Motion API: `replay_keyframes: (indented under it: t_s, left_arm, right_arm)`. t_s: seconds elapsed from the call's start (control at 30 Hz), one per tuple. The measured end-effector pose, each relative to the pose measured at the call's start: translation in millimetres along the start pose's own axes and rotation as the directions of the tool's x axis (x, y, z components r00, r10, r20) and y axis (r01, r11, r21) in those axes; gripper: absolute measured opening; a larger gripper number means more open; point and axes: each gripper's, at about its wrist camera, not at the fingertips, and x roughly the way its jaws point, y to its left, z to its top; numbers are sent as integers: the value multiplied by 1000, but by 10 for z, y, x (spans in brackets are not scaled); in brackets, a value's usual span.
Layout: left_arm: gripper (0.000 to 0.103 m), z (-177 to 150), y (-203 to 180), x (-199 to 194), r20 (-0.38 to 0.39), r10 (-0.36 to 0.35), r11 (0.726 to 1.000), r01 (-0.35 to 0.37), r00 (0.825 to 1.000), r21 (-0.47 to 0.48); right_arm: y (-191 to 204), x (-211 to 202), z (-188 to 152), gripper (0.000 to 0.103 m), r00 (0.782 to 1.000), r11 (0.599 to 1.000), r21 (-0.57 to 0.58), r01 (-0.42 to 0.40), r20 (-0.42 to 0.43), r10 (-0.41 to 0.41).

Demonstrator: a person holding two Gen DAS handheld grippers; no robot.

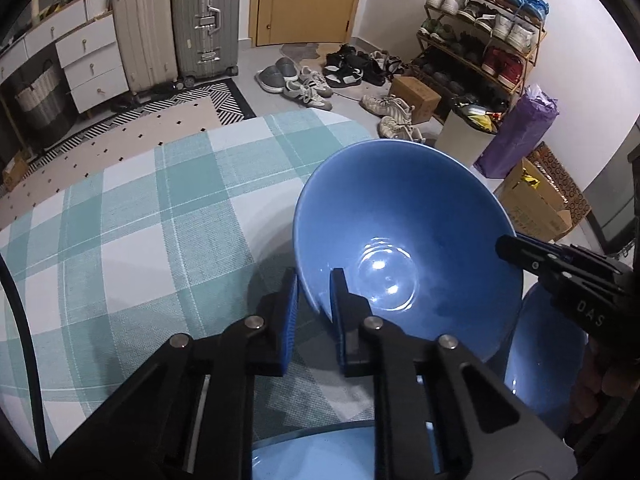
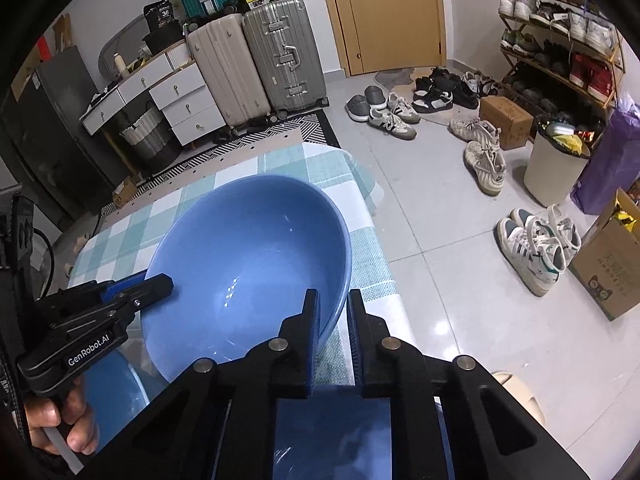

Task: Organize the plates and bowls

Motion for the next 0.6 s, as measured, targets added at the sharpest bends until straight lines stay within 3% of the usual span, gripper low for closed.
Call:
replay_keyframes:
  t_s: [0.6]
  left_arm:
    - [13,11,-44,-452,93,-1,1000,1,996,2]
  right_arm:
    - [105,-290,-29,14,998,1000,-26,4,60,-2]
